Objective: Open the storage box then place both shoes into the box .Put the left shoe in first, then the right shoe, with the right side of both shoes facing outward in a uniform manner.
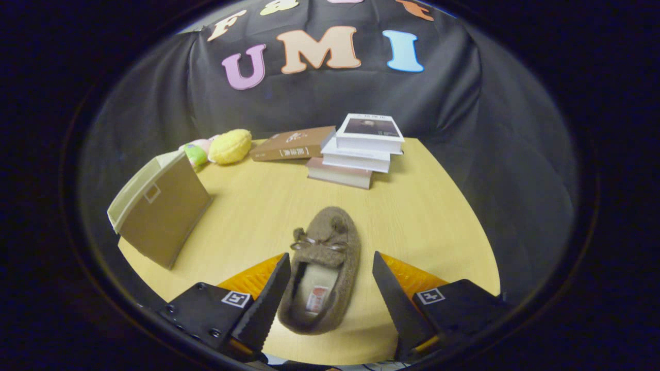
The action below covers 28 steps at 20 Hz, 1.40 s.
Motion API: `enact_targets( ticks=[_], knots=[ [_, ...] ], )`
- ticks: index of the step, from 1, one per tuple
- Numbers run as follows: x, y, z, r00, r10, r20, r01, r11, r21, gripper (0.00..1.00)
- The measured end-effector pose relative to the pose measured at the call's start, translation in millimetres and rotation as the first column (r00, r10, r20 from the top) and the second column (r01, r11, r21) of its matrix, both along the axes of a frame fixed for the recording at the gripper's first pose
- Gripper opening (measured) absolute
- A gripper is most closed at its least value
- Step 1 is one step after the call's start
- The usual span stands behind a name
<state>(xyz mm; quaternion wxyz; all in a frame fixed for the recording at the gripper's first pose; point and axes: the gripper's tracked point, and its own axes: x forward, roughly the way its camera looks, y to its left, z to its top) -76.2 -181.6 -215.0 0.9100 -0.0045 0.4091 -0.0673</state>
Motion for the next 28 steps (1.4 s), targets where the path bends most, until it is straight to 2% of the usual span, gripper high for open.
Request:
enact_targets(
  ticks=[3,6,11,13,17,18,20,22,28],
  knots=[
    [-7,-12,-29,0.998,0.012,-0.066,-0.011,1.000,0.018,1.00],
    [-9,-22,-50,0.993,0.002,-0.119,0.002,1.000,0.028,0.81],
    [-12,-25,-72,0.972,-0.047,-0.228,0.066,0.995,0.074,0.49],
    [-8,-21,-70,0.967,-0.089,-0.240,0.119,0.986,0.114,0.36],
    [-11,-27,-75,0.951,-0.156,-0.269,0.194,0.973,0.122,0.10],
    [-9,-32,-71,0.944,-0.205,-0.258,0.245,0.961,0.131,0.11],
    [-13,-35,-69,0.928,-0.256,-0.272,0.306,0.938,0.163,0.04],
    [-13,-31,-64,0.913,-0.287,-0.292,0.351,0.915,0.200,0.04],
    [-5,-9,-32,0.900,-0.337,-0.275,0.403,0.885,0.233,0.04]
  ],
)
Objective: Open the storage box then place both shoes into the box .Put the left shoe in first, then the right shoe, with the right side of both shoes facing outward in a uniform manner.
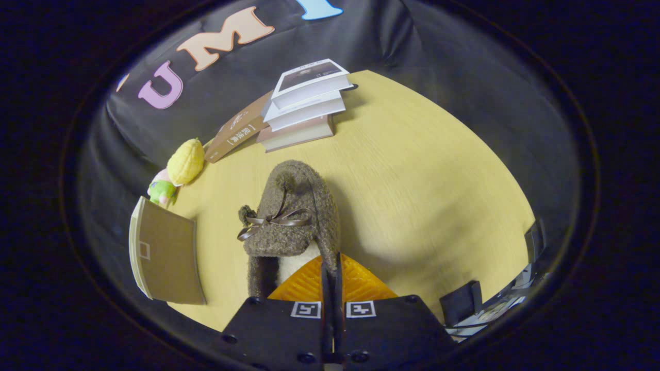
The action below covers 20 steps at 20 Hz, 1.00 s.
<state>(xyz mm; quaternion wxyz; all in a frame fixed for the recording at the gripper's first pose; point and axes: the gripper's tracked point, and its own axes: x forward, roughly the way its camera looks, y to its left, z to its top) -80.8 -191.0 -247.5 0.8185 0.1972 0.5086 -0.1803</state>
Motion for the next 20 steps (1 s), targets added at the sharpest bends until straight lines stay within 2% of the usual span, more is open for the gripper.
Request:
enact_targets(
  ticks=[6,13,20],
  knots=[
    [19,49,34,0.999,-0.001,0.044,0.001,1.000,0.004,0.04],
    [44,132,70,0.994,0.042,0.097,-0.046,0.998,0.032,0.04],
    [72,221,103,0.981,0.116,0.155,-0.123,0.992,0.034,0.04]
  ],
)
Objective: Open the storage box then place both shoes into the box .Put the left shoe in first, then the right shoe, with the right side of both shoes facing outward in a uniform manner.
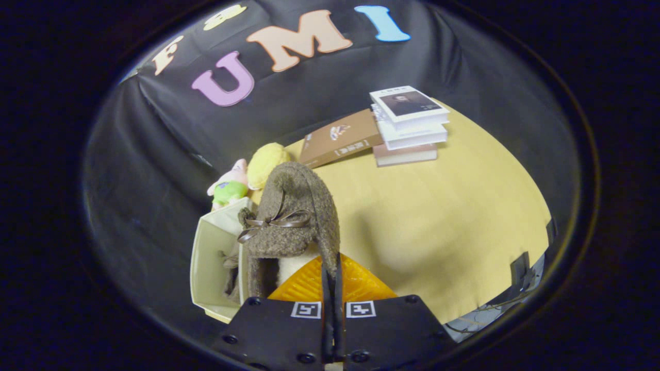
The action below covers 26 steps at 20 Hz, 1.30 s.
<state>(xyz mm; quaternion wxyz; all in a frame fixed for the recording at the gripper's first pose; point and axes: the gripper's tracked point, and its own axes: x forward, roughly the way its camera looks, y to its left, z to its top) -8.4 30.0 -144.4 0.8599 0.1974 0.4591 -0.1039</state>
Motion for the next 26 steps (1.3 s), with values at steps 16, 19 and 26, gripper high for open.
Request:
enact_targets(
  ticks=[16,19,26],
  knots=[
    [45,141,-3,0.997,0.032,0.065,-0.035,0.999,0.036,0.04],
    [44,154,-15,0.998,0.043,0.038,-0.043,0.999,0.023,0.04],
    [33,161,-62,1.000,-0.004,0.003,0.004,0.993,-0.122,0.04]
  ],
)
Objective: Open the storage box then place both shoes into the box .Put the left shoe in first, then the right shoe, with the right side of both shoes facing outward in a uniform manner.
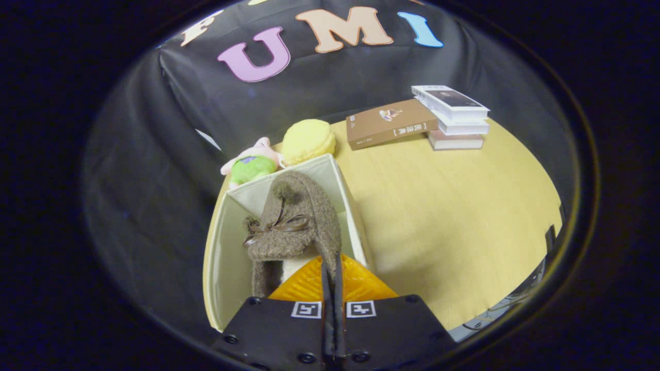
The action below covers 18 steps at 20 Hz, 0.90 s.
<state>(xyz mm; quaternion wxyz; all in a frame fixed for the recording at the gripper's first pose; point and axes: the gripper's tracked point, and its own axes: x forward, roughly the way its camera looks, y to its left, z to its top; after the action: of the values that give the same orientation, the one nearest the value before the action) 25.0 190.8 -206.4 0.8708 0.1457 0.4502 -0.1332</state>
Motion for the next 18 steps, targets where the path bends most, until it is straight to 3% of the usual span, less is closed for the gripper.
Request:
enact_targets(
  ticks=[3,5,8,10,15,18],
  knots=[
    [2,2,-7,1.000,0.016,-0.001,-0.016,0.998,-0.067,0.04],
    [5,5,-6,0.999,0.025,0.020,-0.024,0.997,-0.076,0.16],
    [9,16,4,0.996,0.061,0.058,-0.058,0.997,-0.040,0.40],
    [9,29,13,0.988,0.126,0.094,-0.125,0.992,-0.012,0.56],
    [2,23,40,0.940,0.289,0.183,-0.278,0.957,-0.086,0.97],
    [2,-5,67,0.908,0.324,0.264,-0.297,0.945,-0.140,0.97]
  ],
)
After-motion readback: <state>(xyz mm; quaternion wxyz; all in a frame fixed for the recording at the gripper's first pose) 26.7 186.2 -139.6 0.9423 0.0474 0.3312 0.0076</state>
